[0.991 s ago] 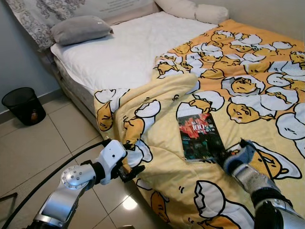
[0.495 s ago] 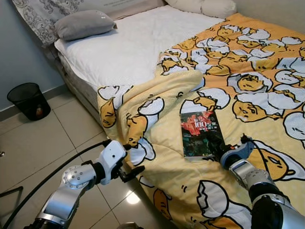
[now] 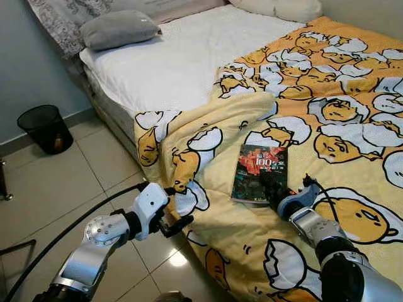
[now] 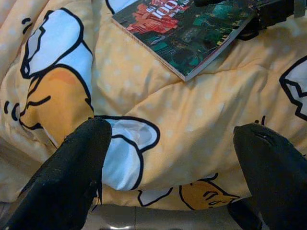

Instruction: Clean up the room

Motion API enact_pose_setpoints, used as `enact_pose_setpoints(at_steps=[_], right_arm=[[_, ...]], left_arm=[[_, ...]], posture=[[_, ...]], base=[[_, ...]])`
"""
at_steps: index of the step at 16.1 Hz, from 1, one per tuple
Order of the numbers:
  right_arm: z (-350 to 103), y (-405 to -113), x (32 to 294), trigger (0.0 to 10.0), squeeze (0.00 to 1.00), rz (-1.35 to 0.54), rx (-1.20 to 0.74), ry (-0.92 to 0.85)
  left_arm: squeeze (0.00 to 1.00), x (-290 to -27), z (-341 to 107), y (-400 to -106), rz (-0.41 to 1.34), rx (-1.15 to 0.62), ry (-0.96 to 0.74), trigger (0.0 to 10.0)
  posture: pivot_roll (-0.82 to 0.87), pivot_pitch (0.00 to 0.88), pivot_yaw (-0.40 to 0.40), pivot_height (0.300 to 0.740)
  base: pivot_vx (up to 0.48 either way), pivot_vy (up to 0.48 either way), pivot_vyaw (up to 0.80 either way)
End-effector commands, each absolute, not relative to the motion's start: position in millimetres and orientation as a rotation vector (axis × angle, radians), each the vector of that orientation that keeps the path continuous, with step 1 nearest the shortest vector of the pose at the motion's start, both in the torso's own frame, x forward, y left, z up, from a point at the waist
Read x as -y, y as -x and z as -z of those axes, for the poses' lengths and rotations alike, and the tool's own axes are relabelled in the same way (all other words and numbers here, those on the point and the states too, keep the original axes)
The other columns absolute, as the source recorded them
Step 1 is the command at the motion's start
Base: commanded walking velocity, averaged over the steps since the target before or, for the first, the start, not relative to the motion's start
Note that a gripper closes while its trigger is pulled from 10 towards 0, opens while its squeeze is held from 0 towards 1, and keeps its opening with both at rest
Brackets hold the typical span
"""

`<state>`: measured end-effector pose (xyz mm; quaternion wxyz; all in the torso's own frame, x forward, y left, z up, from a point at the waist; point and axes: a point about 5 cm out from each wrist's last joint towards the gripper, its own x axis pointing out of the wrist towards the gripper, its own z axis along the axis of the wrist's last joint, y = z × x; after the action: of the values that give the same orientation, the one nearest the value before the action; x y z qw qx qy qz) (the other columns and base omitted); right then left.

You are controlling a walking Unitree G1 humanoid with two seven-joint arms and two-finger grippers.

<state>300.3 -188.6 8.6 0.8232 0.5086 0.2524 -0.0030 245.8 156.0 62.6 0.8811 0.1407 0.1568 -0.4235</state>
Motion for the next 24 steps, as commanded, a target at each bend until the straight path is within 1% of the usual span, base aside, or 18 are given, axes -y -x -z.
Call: enact_pose_setpoints(at_steps=[1, 4, 7, 10, 13, 15, 16, 18, 20, 24], right_arm=[[-17.3, -309.3, 186.0, 0.0, 0.0, -0.011, -0.514, -1.07], [-21.7, -310.4, 198.6, 0.0, 0.0, 0.005, -0.474, -1.076], [-21.8, -308.7, 204.7, 0.0, 0.0, 0.012, -0.459, -1.076], [-20.5, -306.3, 207.9, 0.0, 0.0, 0.018, -0.452, -1.068], [-23.0, -306.5, 207.0, 0.0, 0.0, -0.01, -0.427, -1.061], [-21.1, -304.2, 206.2, 0.0, 0.0, -0.018, -0.438, -1.034], [-21.4, -303.7, 206.2, 0.0, 0.0, -0.021, -0.431, -1.051], [-21.8, -300.8, 210.3, 0.0, 0.0, -0.007, -0.399, -1.077], [-21.9, -298.3, 210.7, 0.0, 0.0, -0.022, -0.393, -1.057], [-29.9, -296.3, 212.3, 0.0, 0.0, -0.047, -0.346, -1.082]], left_arm=[[0.14, -158.0, -62.5, -246.9, 0.88, -0.33, -0.303, 10.0], [0.13, -160.4, -57.1, -248.9, 0.864, -0.326, -0.302, 10.0], [0.13, -155.2, -63.0, -250.1, 0.873, -0.298, -0.285, 10.0], [0.13, -148.2, -70.7, -254.2, 0.886, -0.258, -0.265, 10.0], [0.14, -131.8, -94.1, -262.7, 0.906, -0.19, -0.209, 10.0], [0.13, -127.7, -94.1, -262.1, 0.919, -0.196, -0.21, 10.0], [0.14, -127.7, -93.6, -261.8, 0.923, -0.201, -0.208, 10.0], [0.14, -126.1, -89.8, -254.6, 0.996, -0.263, -0.176, 10.0], [0.14, -127.4, -89.6, -249.4, 1.052, -0.305, -0.144, 10.0], [0.14, -136.0, -91.7, -252.2, 1.019, -0.299, -0.156, 10.0]], posture=[[0.06, 0.0, 0.064, 0.74], [0.04, 0.0, 0.063, 0.74], [0.02, 0.0, 0.067, 0.74], [-0.01, 0.0, 0.079, 0.74], [-0.02, 0.0, 0.081, 0.74], [-0.03, 0.0, 0.087, 0.74], [-0.03, 0.0, 0.087, 0.74], [-0.04, 0.0, 0.092, 0.74], [-0.05, 0.0, 0.104, 0.74], [-0.05, 0.0, 0.109, 0.74]], base=[[0.0, 0.0, 0.0], [0.0, 0.0, 0.0], [0.0, 0.0, 0.0], [0.0, 0.0, 0.0], [0.0, 0.0, 0.0], [0.0, 0.0, 0.0], [0.0, 0.0, 0.0], [0.0, 0.0, 0.0], [0.0, 0.0, 0.0], [0.0, 0.0, 0.0]])
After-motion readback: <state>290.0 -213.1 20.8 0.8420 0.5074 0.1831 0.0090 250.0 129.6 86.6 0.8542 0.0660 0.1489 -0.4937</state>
